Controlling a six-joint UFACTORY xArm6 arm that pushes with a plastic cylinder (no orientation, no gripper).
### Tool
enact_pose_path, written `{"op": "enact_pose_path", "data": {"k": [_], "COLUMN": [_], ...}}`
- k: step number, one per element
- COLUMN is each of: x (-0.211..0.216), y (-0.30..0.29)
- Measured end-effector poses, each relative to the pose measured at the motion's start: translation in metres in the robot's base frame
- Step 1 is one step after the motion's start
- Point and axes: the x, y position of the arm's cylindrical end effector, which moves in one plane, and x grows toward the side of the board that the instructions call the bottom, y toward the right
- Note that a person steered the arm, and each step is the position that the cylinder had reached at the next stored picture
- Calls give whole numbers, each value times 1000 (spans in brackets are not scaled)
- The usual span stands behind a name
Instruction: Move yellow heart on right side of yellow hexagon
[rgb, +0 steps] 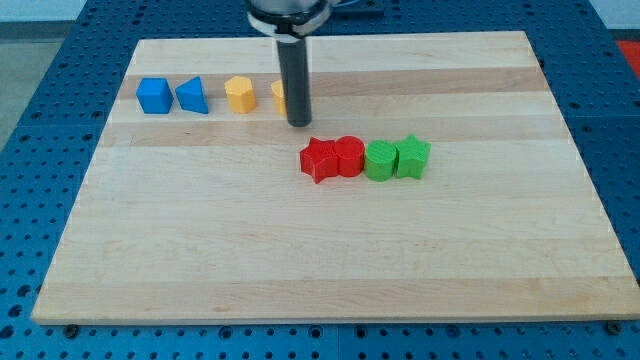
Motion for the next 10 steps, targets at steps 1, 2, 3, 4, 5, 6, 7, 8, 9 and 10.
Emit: {"op": "enact_pose_path", "data": {"k": [1,2,3,4,5,6,7,8,9,10], "x": [-2,-4,-13,-24,-26,-26,-26,-26,-26,-26], "y": [8,4,0,-1,-4,-17,-31,-30,-18,-17]}}
